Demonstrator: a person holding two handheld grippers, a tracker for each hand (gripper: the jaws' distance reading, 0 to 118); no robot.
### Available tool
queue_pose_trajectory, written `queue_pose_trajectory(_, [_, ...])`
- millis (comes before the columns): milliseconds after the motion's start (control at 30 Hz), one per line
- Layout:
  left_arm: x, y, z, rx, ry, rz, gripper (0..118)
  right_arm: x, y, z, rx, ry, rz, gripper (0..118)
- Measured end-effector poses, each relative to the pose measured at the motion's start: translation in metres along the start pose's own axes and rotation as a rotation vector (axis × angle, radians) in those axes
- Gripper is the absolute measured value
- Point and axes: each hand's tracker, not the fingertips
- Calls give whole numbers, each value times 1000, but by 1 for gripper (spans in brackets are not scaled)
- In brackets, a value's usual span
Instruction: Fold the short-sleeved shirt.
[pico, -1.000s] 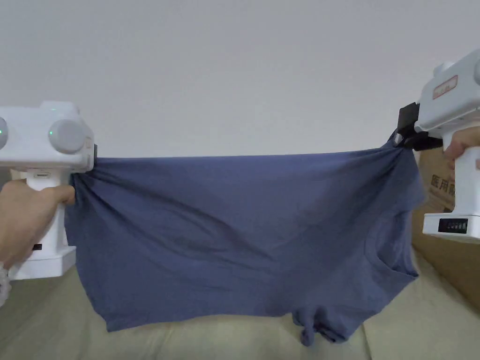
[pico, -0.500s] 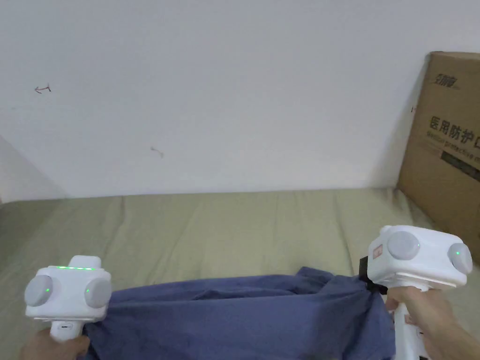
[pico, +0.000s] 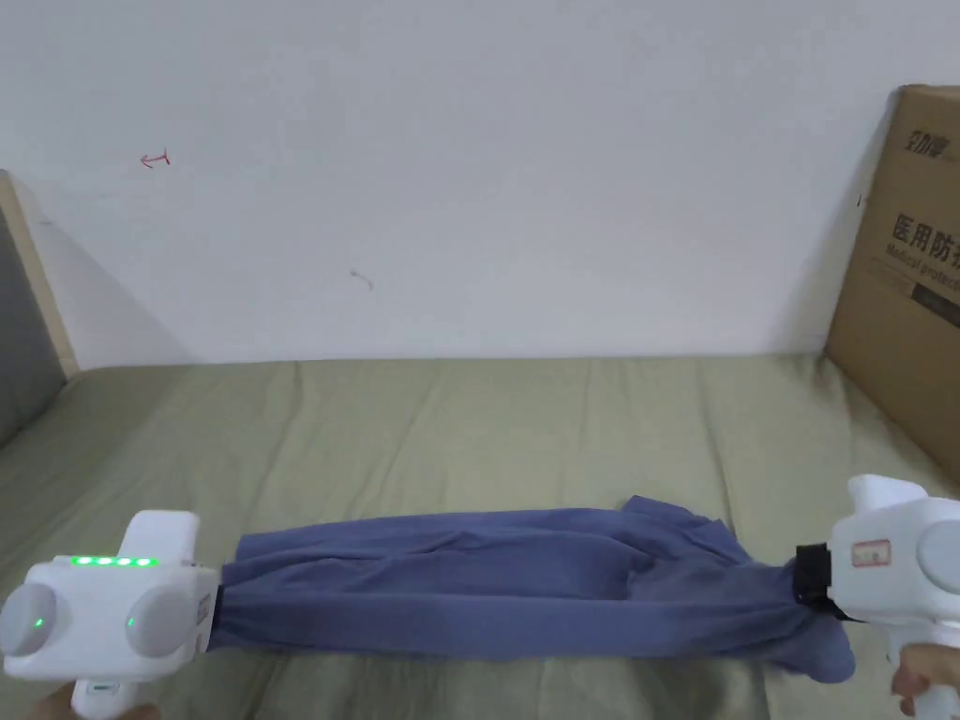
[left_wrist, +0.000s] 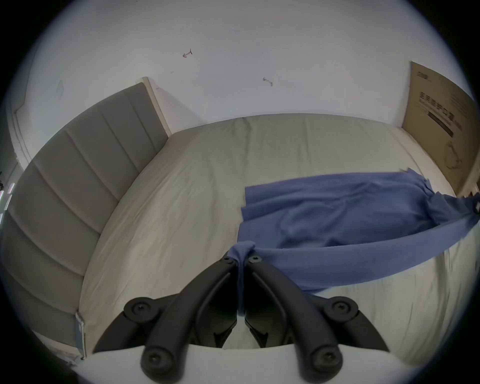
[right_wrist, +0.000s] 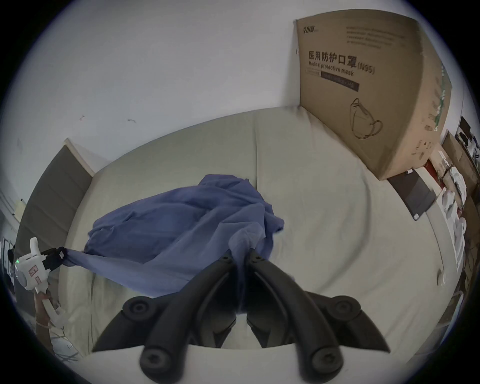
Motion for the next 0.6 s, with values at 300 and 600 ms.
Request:
queue_pose_trajectory(300, [-24,-127,125,37,16,-101,2,17,-148,110,-44,9,36,4])
queue_pose_trajectory(600, [-36,-248,192,-34,-8,-113,2,49,-281,160,-136,-7,-34,4])
